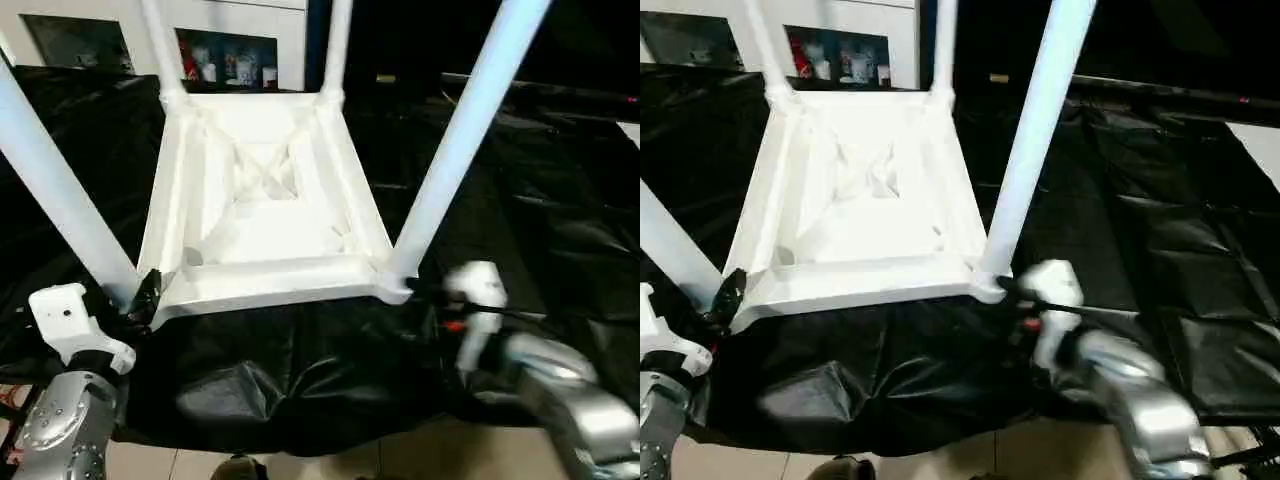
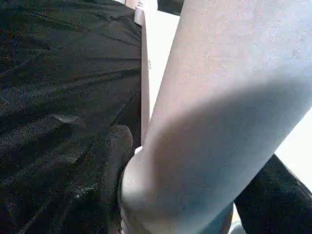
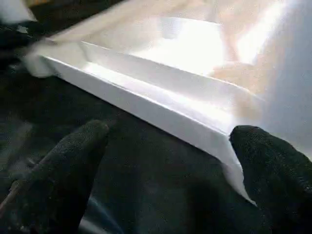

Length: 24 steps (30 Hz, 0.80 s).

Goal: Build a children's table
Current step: Flip table

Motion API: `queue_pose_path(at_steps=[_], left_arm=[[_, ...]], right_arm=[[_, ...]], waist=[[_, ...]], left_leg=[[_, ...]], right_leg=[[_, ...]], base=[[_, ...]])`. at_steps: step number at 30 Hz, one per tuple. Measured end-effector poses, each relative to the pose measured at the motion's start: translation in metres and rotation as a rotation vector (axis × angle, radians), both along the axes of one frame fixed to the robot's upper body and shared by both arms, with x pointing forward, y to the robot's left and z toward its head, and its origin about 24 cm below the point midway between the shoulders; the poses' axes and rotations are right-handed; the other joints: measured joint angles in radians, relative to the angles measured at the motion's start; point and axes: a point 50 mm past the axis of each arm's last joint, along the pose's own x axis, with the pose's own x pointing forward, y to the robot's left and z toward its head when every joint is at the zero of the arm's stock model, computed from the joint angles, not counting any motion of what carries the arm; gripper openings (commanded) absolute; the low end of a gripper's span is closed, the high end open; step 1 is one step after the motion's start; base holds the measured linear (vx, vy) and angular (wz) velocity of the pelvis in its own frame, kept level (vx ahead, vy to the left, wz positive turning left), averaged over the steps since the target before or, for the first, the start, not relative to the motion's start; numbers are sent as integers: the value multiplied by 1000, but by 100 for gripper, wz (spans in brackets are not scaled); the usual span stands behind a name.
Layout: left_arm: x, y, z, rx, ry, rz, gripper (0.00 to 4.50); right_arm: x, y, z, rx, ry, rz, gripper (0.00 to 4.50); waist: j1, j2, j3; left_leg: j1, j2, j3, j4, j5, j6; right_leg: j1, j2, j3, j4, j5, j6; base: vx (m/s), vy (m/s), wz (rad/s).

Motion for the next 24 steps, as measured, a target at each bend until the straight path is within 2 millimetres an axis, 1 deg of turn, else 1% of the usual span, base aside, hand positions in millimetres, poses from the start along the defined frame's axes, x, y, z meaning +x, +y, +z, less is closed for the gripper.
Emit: queue_pose_path(at_steps=[1, 3, 7, 10, 12, 14, 16, 18, 19, 22, 24], left_arm=[[0, -2, 0, -2, -2, -5, 284], [0, -5, 0, -12, -1, -11, 284], [2, -12, 2, -50, 2, -24, 284], [11, -22, 6, -159, -2, -6, 284], [17, -29, 10, -247, -25, -6, 284], [21, -37, 13, -345, -54, -25, 284], [26, -43, 18, -386, -78, -45, 283], [28, -45, 21, -389, -88, -56, 282], [29, -45, 21, -385, -86, -58, 282], [30, -44, 21, -354, -68, -61, 281], [31, -43, 22, -343, -63, -64, 281]], right_arm=[[1, 2, 1, 1, -3, -2, 450], [7, 6, 1, -9, -4, -27, 450], [7, 8, 0, -7, 8, -29, 450], [7, 11, 5, 10, -3, -16, 450], [4, 13, 3, 22, 14, 1, 450], [2, 14, 1, 36, 29, 20, 450], [2, 15, 2, 43, 32, 29, 450], [4, 16, 2, 49, 37, 16, 450], [5, 17, 3, 58, 38, 2, 450], [18, 22, 1, 126, 76, -103, 450], [27, 30, 4, 215, 108, -130, 450]], waist=[[3, 0, 0], [4, -1, 0], [15, -2, 0], [22, -2, 0], [24, -2, 0], [24, -5, 0], [23, -10, -1], [21, -14, -2], [19, -14, -2], [13, -13, -2], [12, -13, -2]], left_leg=[[-1, 0, 0, 0, 0, 0], [-2, 0, 2, 1, 1, 2], [-4, 0, 6, 1, 3, 6], [-4, 0, 7, 1, 5, 7], [-4, 0, 7, 1, 5, 7], [-4, 1, 7, 1, 6, 6], [-4, 1, 7, 1, 6, 6], [-4, 1, 7, 1, 7, 6], [-4, 1, 7, 1, 7, 5], [-5, 1, 7, 1, 9, 6], [-6, 1, 7, 1, 10, 6]], right_leg=[[0, 0, 0, 0, 0, 0], [-1, 0, 0, 0, 0, 0], [-3, -2, 1, -1, -1, 0], [-5, -3, 1, 3, -1, 0], [-5, -3, 1, 4, 0, -1], [-5, -3, 1, 5, 0, 0], [-5, -2, 1, 5, 1, 0], [-5, -2, 1, 5, 1, 0], [-5, -2, 1, 5, 1, 0], [-8, -2, 1, 5, 2, 0], [-9, -2, 1, 7, 1, 0]], base=[[0, 0, 0], [0, 0, 0], [0, 0, 0], [0, 0, 0], [0, 0, 0], [0, 0, 0], [0, 0, 0], [0, 0, 0], [0, 0, 0], [0, 0, 0], [0, 0, 0]])
